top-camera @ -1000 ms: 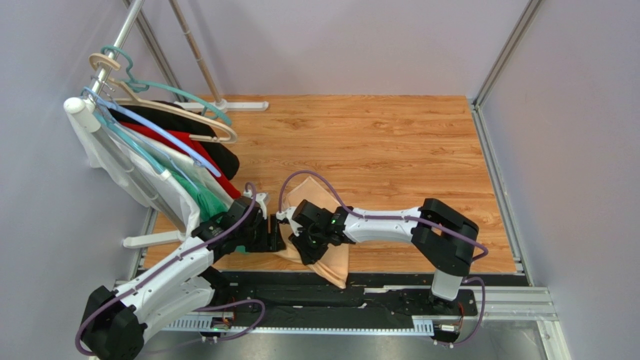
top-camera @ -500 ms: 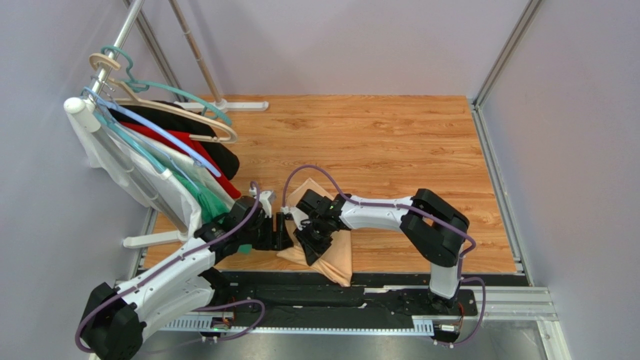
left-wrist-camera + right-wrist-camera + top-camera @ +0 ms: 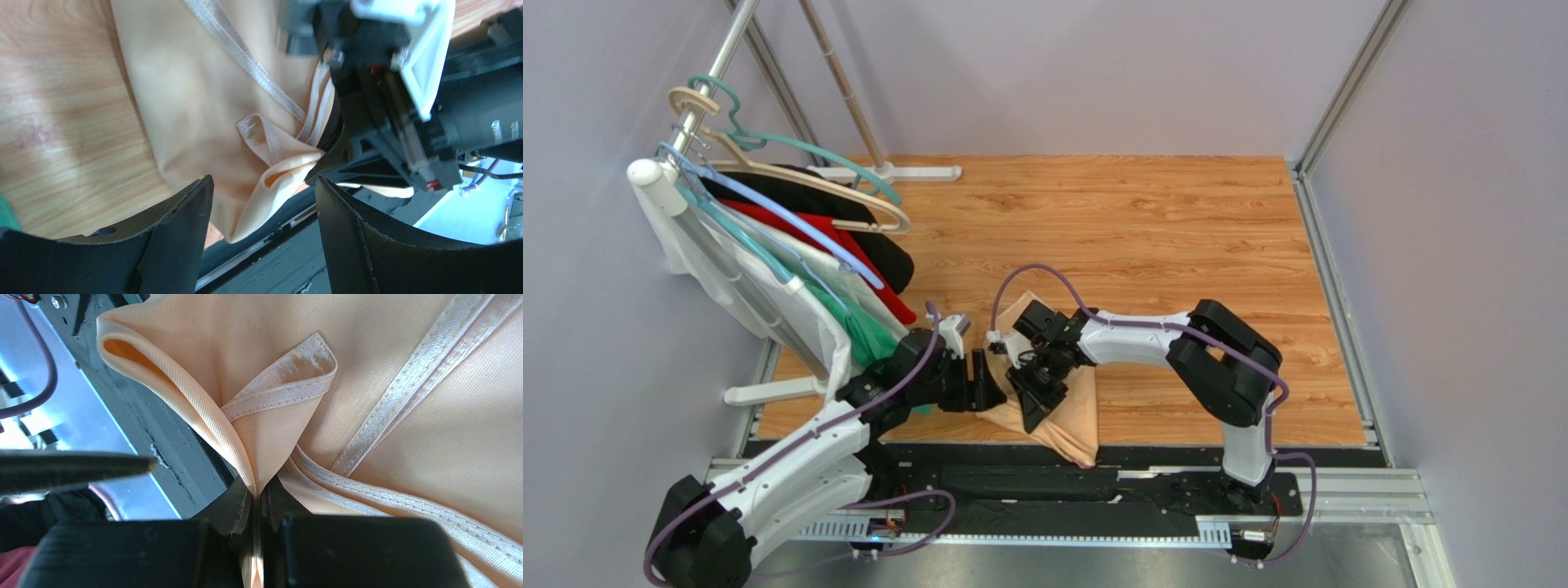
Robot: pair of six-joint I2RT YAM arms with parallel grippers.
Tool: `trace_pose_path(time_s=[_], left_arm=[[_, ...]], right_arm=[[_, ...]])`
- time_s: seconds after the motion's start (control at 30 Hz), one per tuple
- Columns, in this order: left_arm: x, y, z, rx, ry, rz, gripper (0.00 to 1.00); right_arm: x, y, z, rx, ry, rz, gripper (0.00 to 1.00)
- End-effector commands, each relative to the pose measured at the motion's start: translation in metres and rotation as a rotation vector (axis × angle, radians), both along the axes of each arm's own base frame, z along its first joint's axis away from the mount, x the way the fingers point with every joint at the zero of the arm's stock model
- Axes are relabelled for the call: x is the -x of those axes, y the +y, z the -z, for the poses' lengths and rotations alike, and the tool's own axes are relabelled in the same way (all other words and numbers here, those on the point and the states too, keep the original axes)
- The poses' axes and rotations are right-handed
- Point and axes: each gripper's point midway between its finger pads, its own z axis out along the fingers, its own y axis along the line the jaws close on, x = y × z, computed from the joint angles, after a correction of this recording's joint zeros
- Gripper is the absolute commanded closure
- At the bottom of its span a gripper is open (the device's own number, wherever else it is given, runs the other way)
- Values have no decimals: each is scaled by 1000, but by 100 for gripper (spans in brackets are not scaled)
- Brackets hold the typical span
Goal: Fold the napkin, place the utensils inside, and roll it up
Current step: Roll the napkin with the utensil
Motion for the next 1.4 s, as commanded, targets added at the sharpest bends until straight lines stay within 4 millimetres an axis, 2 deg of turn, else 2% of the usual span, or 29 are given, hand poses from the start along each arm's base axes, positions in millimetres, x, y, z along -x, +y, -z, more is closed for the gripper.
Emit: trace_pose_path(time_s=[0.0,0.17,0.23,0.47,0.67,0.8,0.87,0.93,0.97,1.0,1.03,1.13,1.17,1.23,1.27,1.37], left_arm=[[3,5,-4,13,-12,-30,28],[3,-2,0,30,-27,20,27],[-3,-6,1,32,-53,34,27],[-10,-3,16,-45,-18,22,27],[-7,-8,11,15,-25,19,27],[-3,-1,6,13,-21,-10,28],[-4,2,-4,18,-42,-32,27],[-8,4,-17,22,-61,-59,27],[-8,9,-16,1,-56,-73,27],[-9,10,-18,-8,-62,-75,27],[-11,11,-20,-19,-65,-79,27],[-15,14,-10,-81,-43,-74,27],[-17,13,-9,-86,-46,-70,27],[-19,11,-3,-98,-27,-64,27],[-22,6,-5,-83,-37,-61,27],[-30,3,2,-98,-28,-68,27]], right_arm=[[-1,-43,40,193,10,11,96],[-2,-40,36,175,26,3,97],[-4,-38,36,171,23,4,97],[-7,-38,32,164,6,6,97],[-7,-37,25,144,-8,6,95],[-7,-35,3,100,-39,10,81],[-6,-39,-3,101,-56,18,68],[-3,-42,-16,83,-78,18,48],[-2,-43,-19,85,-81,25,46],[3,-48,-21,91,-85,23,37],[2,-50,-29,80,-110,31,37],[5,-62,-37,102,-136,62,35],[4,-65,-48,83,-164,77,34],[-1,-75,-54,104,-209,120,32],[-8,-79,-64,93,-239,160,32],[-35,-98,-68,131,-276,296,31]])
